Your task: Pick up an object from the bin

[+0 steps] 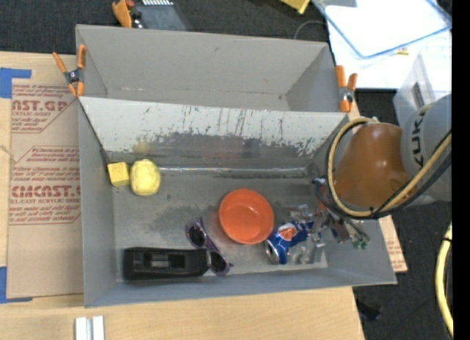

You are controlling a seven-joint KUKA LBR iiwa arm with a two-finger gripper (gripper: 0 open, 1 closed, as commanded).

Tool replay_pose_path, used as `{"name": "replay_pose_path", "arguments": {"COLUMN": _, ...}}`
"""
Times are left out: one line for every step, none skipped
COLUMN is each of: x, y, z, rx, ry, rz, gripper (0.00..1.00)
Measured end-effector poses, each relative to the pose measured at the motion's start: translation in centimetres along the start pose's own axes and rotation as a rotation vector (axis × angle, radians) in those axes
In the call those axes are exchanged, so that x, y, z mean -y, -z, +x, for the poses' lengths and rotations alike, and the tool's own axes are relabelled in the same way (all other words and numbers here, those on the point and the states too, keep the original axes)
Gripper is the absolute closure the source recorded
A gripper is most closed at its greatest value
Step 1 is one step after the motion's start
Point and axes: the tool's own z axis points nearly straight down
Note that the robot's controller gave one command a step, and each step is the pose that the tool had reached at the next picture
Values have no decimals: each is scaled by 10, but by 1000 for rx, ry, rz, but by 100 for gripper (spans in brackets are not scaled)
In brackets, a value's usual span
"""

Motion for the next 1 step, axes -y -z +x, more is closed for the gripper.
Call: {"name": "replay_pose_path", "arguments": {"x": -1, "y": 28, "z": 1, "rx": -4, "ry": 0, "rz": -2, "gripper": 100}}
